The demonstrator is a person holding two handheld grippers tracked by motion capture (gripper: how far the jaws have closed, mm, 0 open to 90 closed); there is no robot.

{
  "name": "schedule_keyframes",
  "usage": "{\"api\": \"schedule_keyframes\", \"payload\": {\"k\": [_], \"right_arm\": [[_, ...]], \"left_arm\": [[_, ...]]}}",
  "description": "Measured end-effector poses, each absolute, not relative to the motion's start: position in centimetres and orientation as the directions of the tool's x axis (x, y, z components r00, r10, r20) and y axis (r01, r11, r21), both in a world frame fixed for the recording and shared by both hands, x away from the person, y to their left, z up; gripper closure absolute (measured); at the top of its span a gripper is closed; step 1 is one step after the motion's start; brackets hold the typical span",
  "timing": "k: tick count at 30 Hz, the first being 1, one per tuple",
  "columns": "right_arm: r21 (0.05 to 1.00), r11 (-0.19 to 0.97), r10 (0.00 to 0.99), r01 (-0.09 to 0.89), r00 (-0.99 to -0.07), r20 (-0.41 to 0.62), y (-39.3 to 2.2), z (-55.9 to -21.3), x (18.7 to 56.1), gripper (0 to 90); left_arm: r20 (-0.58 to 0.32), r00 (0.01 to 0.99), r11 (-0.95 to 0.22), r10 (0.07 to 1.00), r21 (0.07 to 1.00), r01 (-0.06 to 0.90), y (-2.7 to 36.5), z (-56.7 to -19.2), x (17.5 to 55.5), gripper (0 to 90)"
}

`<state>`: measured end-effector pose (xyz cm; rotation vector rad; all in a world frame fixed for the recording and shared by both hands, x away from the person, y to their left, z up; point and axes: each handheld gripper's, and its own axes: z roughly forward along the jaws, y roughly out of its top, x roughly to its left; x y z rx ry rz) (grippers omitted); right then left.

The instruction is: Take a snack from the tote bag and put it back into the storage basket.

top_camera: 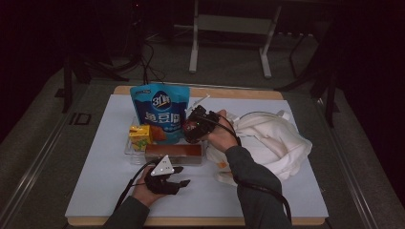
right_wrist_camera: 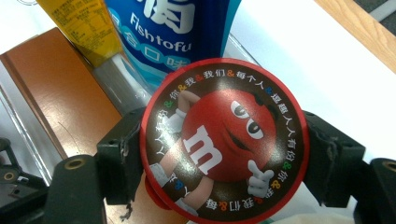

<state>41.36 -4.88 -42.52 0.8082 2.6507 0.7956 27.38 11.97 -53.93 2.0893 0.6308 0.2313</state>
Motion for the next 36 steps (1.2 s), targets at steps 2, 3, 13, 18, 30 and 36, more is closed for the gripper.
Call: {"api": "schedule_keyframes", "payload": {"k": [2, 3, 13, 18, 30, 36], "right_arm": [[0.567, 0.698, 0.577, 0.437, -0.813, -0.083, -4.8, -42.8, 41.3, 25.5], [0.566, 0.697, 0.578, 0.44, -0.812, -0.08, -4.8, -42.9, 41.3, 25.5], [0.543, 0.705, 0.577, 0.456, -0.814, -0.065, -4.4, -43.8, 41.5, 25.4], [0.532, 0.705, 0.582, 0.468, -0.811, -0.057, -4.3, -44.2, 41.6, 25.4], [0.521, 0.698, 0.598, 0.491, -0.8, -0.047, -4.2, -44.8, 41.7, 25.3], [0.516, 0.709, 0.585, 0.481, -0.81, -0.048, -4.2, -45.1, 41.6, 25.3]], "left_arm": [[-0.076, 0.851, -0.452, 0.519, 0.821, 0.349, 12.0, -53.9, 27.4, 43.5], [-0.076, 0.851, -0.452, 0.519, 0.821, 0.349, 12.0, -53.9, 27.4, 43.5], [-0.077, 0.851, -0.452, 0.519, 0.82, 0.35, 12.0, -53.9, 27.4, 43.4], [-0.076, 0.851, -0.453, 0.519, 0.82, 0.349, 12.0, -53.9, 27.4, 43.4], [-0.077, 0.852, -0.453, 0.518, 0.82, 0.349, 12.0, -53.9, 27.4, 43.2], [-0.077, 0.851, -0.451, 0.519, 0.821, 0.349, 12.0, -53.9, 27.4, 43.2]]}}
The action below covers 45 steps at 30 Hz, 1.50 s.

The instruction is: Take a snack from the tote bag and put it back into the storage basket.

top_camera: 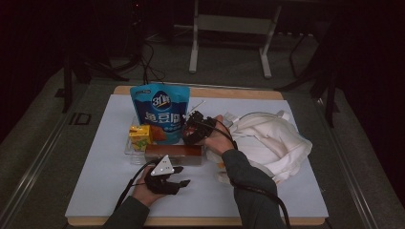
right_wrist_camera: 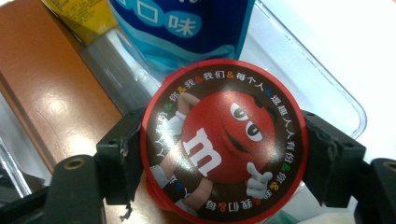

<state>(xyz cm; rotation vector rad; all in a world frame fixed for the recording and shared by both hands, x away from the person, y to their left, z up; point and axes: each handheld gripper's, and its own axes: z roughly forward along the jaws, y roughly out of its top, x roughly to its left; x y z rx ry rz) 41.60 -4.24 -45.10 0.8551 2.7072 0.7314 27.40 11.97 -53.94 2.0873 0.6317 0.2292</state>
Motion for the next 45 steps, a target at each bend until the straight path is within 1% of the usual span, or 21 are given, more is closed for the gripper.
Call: {"api": "schedule_keyframes", "payload": {"k": [4, 6, 7, 8, 15, 17, 26, 27, 32, 34, 45], "right_arm": [[0.506, 0.727, 0.568, 0.465, -0.821, -0.061, -4.2, -45.3, 41.6, 24.9], [0.522, 0.717, 0.569, 0.462, -0.82, -0.055, -4.3, -45.1, 41.5, 23.3], [0.529, 0.711, 0.577, 0.464, -0.815, -0.06, -4.5, -44.8, 41.5, 25.1], [0.54, 0.701, 0.578, 0.467, -0.815, -0.045, -4.6, -44.6, 41.6, 25.3], [0.548, 0.699, 0.577, 0.459, -0.815, -0.053, -5.4, -43.6, 41.5, 26.3], [0.552, 0.7, 0.574, 0.453, -0.817, -0.058, -5.6, -43.5, 41.4, 28.2], [0.559, 0.697, 0.575, 0.448, -0.816, -0.063, -6.3, -42.7, 41.3, 28.7], [0.561, 0.697, 0.574, 0.446, -0.816, -0.066, -6.4, -42.5, 41.2, 31.1], [0.568, 0.696, 0.572, 0.44, -0.817, -0.068, -6.7, -41.9, 41.0, 32.2], [0.572, 0.694, 0.571, 0.437, -0.818, -0.069, -6.8, -41.6, 40.9, 35.0], [0.58, 0.698, 0.563, 0.42, -0.823, -0.081, -7.5, -40.6, 40.3, 35.7]], "left_arm": [[-0.077, 0.852, -0.452, 0.519, 0.821, 0.349, 12.0, -53.9, 27.4, 43.2], [-0.079, 0.851, -0.45, 0.519, 0.821, 0.351, 12.0, -53.9, 27.4, 43.3], [-0.078, 0.851, -0.451, 0.519, 0.821, 0.35, 12.0, -53.9, 27.4, 43.2], [-0.077, 0.852, -0.454, 0.518, 0.82, 0.35, 12.0, -53.9, 27.4, 43.2], [-0.076, 0.852, -0.454, 0.519, 0.82, 0.35, 12.0, -53.9, 27.4, 43.2], [-0.076, 0.851, -0.453, 0.519, 0.82, 0.349, 12.0, -53.9, 27.4, 43.2], [-0.075, 0.851, -0.454, 0.52, 0.82, 0.349, 12.0, -53.9, 27.4, 43.2], [-0.074, 0.851, -0.454, 0.52, 0.819, 0.349, 12.0, -53.9, 27.4, 43.2], [-0.078, 0.85, -0.452, 0.52, 0.82, 0.351, 12.0, -53.9, 27.4, 43.2], [-0.077, 0.85, -0.452, 0.521, 0.82, 0.351, 12.0, -53.9, 27.4, 43.2], [-0.08, 0.849, -0.45, 0.523, 0.82, 0.354, 12.0, -53.9, 27.4, 43.1]]}}
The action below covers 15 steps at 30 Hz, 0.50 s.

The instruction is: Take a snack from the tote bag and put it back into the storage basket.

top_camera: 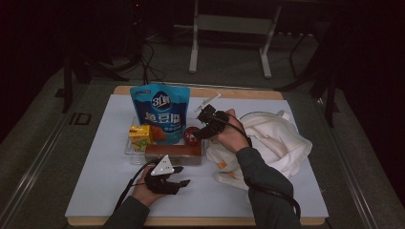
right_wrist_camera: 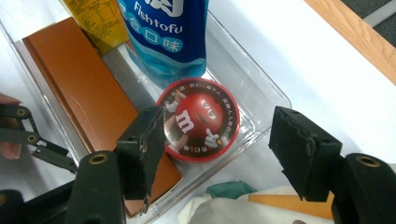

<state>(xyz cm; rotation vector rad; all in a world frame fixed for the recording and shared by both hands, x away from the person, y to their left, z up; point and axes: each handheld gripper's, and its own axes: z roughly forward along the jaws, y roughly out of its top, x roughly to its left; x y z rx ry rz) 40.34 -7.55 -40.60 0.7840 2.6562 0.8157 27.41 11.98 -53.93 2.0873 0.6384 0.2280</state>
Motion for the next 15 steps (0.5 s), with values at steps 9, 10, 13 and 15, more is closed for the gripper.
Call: {"api": "schedule_keyframes", "payload": {"k": [9, 10, 13, 15], "right_arm": [[0.584, 0.696, 0.565, 0.417, -0.821, -0.087, -8.7, -40.2, 39.9, 35.7], [0.586, 0.695, 0.566, 0.417, -0.82, -0.088, -8.8, -40.2, 39.8, 35.8], [0.588, 0.693, 0.568, 0.418, -0.819, -0.087, -9.2, -40.1, 39.7, 35.8], [0.592, 0.685, 0.574, 0.424, -0.815, -0.081, -9.7, -40.1, 39.6, 35.8]], "left_arm": [[-0.079, 0.848, -0.449, 0.524, 0.82, 0.354, 12.0, -53.9, 27.4, 43.1], [-0.079, 0.848, -0.449, 0.524, 0.82, 0.354, 12.0, -53.9, 27.4, 43.1], [-0.083, 0.847, -0.447, 0.526, 0.82, 0.357, 12.0, -53.9, 27.4, 43.1], [-0.082, 0.847, -0.447, 0.526, 0.82, 0.357, 12.0, -53.9, 27.4, 43.1]]}}
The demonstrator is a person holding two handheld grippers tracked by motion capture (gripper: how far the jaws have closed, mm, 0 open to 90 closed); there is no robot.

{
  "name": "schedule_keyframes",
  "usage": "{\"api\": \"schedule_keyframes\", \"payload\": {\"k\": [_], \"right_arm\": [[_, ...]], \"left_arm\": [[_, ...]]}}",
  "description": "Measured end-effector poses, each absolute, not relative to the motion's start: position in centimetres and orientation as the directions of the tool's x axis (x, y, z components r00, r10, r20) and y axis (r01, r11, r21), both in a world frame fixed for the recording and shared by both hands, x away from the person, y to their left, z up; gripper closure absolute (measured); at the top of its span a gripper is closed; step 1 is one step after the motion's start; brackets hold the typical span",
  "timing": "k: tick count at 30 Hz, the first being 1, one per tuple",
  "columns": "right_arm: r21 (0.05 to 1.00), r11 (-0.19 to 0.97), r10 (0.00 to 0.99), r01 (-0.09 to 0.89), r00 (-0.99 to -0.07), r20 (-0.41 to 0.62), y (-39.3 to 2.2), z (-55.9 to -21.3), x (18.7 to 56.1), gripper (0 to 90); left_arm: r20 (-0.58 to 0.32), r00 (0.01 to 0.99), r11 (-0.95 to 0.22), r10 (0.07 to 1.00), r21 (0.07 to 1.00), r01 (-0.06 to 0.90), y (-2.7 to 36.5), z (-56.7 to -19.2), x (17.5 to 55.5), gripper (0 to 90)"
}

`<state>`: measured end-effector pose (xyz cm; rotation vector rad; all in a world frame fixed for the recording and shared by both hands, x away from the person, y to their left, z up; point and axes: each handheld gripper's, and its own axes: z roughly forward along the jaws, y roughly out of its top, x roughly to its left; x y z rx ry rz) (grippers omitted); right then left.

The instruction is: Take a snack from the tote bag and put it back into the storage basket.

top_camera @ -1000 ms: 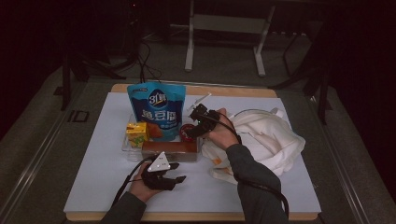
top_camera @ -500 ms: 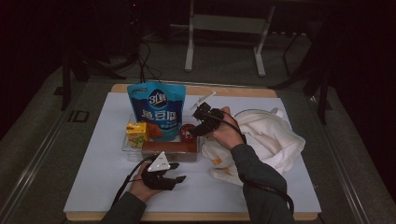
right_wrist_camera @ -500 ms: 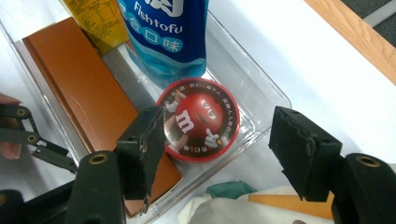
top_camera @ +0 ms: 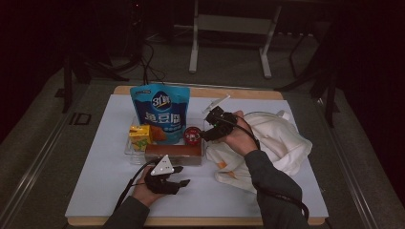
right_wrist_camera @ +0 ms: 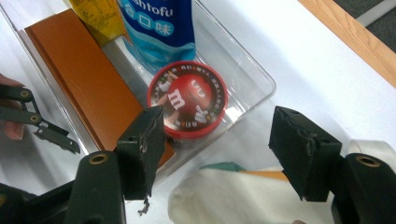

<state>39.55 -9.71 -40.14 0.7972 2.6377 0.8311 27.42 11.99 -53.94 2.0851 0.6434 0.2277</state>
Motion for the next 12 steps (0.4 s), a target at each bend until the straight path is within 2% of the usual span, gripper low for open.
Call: {"api": "schedule_keyframes", "payload": {"k": [12], "right_arm": [[0.623, 0.642, 0.605, 0.446, -0.794, -0.055, -12.6, -40.3, 38.6, 35.8]], "left_arm": [[-0.084, 0.844, -0.445, 0.53, 0.819, 0.361, 12.0, -53.9, 27.4, 43.0]]}}
